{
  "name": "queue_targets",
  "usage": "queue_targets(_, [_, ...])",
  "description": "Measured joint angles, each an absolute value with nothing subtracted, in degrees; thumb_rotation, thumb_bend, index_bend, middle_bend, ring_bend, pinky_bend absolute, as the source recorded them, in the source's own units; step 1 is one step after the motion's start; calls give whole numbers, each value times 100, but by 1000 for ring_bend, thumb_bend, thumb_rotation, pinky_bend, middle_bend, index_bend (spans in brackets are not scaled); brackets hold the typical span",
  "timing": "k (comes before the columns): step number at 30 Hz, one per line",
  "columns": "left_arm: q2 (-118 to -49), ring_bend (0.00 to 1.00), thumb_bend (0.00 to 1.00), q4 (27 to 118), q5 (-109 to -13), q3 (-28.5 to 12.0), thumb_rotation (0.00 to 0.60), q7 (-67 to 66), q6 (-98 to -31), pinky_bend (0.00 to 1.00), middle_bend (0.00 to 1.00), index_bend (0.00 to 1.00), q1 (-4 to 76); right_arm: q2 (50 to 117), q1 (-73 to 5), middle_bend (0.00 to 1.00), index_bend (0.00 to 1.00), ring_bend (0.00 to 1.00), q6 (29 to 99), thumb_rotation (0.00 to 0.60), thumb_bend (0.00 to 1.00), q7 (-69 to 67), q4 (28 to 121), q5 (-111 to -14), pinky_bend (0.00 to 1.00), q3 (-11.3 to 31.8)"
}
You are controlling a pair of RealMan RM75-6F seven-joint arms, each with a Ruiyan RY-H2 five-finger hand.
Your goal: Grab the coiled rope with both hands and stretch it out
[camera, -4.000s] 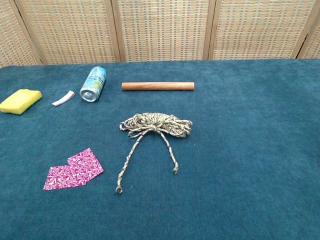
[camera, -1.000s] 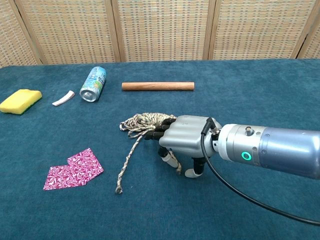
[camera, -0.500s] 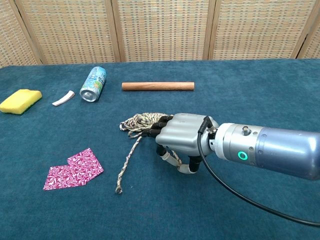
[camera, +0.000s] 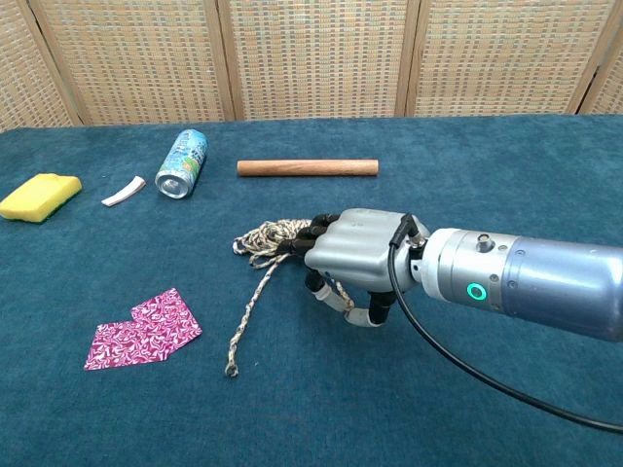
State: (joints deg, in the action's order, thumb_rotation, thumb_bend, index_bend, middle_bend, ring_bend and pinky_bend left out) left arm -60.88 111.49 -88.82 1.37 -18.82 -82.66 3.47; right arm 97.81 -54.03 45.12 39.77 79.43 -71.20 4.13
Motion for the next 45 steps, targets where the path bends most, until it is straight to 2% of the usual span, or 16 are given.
queue_targets(6, [-6440,0,0,10779,-9201,36,600,-1986,-7896,0,0,5,755,9607,-5333,4,623,0,4732,600,660,3743,7965,-7449,0,357])
queue_targets(8, [-6612,0,2,10629,-9388,-11,600,-2030,-7679,0,0,40,981,9523,-5301,6,624,0,4808,600,660,3625,7976,-7560,0,331])
queue_targets(13, [-7047,0,59,10312,-9694,-137,600,-2127,-7113,0,0,244,1564,9420,-5238,8,624,0,4899,600,660,3338,7960,-7753,0,287])
queue_targets(18, [-7676,0,141,9695,-9984,-254,600,-2087,-6524,0,0,344,2246,9354,-5190,8,623,0,4961,600,660,3062,7888,-7896,0,281])
queue_targets(27, [-8297,0,260,8899,-10107,-263,600,-2287,-5823,0,0,371,2911,9333,-5163,9,624,0,4931,600,661,2971,7768,-7980,0,276])
queue_targets(35, [-8682,0,261,8454,-10120,-127,600,-2273,-5521,0,0,426,3288,9365,-5160,9,624,0,4878,600,662,3016,7707,-7945,0,306])
queue_targets(45, [-9103,0,262,7982,-9943,-81,600,-2011,-5328,0,0,430,3616,9361,-5119,10,623,0,4843,600,663,2941,7631,-7951,0,290])
